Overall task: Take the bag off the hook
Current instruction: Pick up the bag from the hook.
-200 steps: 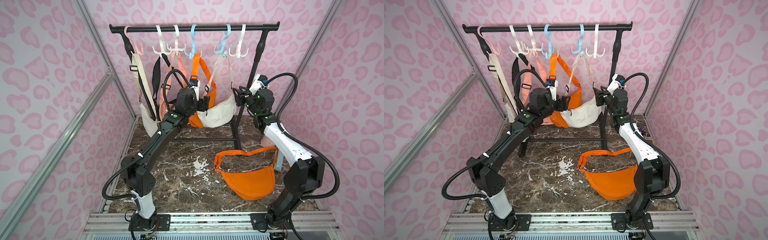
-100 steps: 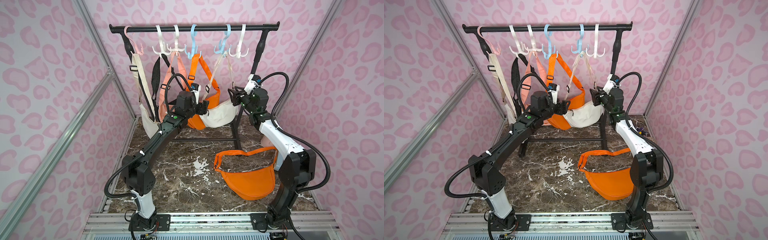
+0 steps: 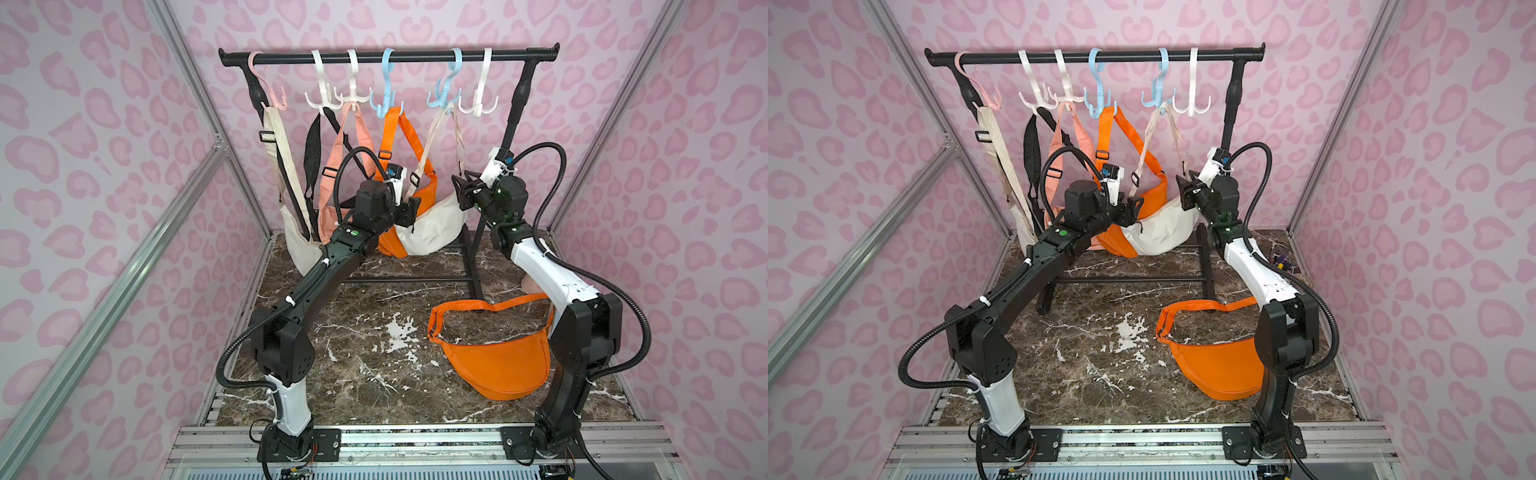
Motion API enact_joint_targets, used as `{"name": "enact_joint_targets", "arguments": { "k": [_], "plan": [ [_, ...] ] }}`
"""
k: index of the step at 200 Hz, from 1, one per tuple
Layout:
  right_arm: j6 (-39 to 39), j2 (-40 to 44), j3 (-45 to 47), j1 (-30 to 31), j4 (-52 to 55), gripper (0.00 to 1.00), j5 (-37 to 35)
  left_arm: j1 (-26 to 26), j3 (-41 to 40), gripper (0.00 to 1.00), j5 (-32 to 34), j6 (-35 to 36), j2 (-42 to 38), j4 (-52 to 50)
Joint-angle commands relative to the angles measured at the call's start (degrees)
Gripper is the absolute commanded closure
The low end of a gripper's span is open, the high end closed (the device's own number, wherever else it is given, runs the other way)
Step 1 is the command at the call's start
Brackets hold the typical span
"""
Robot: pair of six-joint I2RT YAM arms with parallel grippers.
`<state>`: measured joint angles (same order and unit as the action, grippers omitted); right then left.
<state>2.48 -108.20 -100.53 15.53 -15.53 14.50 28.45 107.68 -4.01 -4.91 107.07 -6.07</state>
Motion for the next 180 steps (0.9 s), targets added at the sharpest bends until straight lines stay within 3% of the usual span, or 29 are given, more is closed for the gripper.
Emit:
{"name": "enact_joint_targets", "arguments": {
  "k": [1, 50, 154, 180],
  "plan": [
    [0.8, -1.0, -1.1, 0.0, -2.5, 0.57, -1.9, -0.2, 1.1, 0.41, 1.0, 1.2, 0.2, 1.7],
    [0.7, -2.6, -2.6, 0.0, -2.8, 0.58, -4.1, -0.3, 0.9, 0.54, 1.1, 1.1, -0.5, 2.0],
    [1.6, -2.0, -3.8, 0.5, -3.3, 0.96, -4.7, -0.8, 3.1, 0.93, 1.1, 0.3, -0.3, 2.0],
    [1.8, -1.0, -3.6, 0.5, -2.7, 1.00, -4.8, -0.8, 4.4, 0.96, 0.6, -0.1, 0.0, 1.9]
  ]
}}
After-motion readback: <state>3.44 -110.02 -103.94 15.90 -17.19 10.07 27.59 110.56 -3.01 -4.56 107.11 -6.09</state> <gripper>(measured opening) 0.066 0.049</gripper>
